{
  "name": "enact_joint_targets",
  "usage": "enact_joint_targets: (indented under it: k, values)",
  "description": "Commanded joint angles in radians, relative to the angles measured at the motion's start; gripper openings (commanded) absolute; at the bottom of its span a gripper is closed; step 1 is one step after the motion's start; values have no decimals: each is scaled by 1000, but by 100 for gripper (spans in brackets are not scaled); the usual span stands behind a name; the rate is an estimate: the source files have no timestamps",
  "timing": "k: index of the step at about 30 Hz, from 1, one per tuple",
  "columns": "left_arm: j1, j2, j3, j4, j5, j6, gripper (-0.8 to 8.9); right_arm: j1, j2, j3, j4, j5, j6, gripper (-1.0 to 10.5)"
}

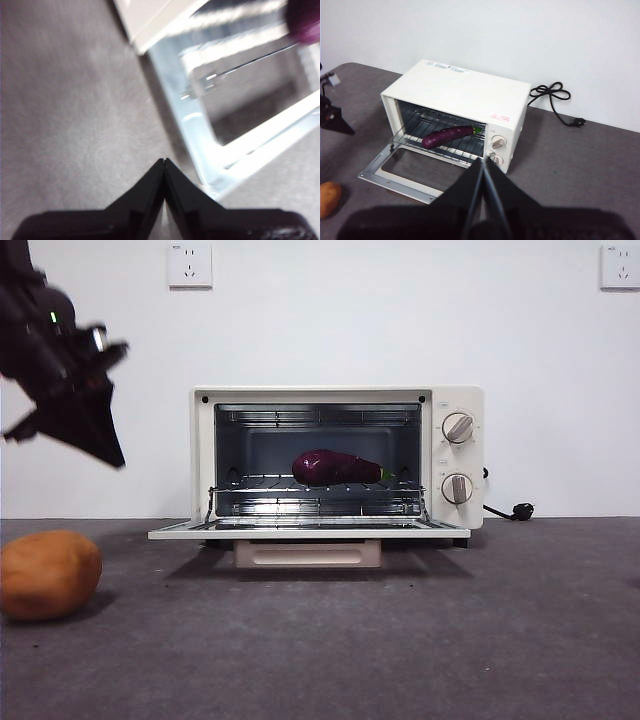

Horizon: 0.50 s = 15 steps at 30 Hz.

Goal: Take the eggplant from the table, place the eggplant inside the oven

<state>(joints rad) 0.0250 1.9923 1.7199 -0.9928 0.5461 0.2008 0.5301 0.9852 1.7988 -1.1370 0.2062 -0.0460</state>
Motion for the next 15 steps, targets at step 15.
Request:
enact_joint_targets:
  k: [15]
  values:
    - [-6,169,-12,34,169,65,-7,1,-1,0,-52,65,-10,-11]
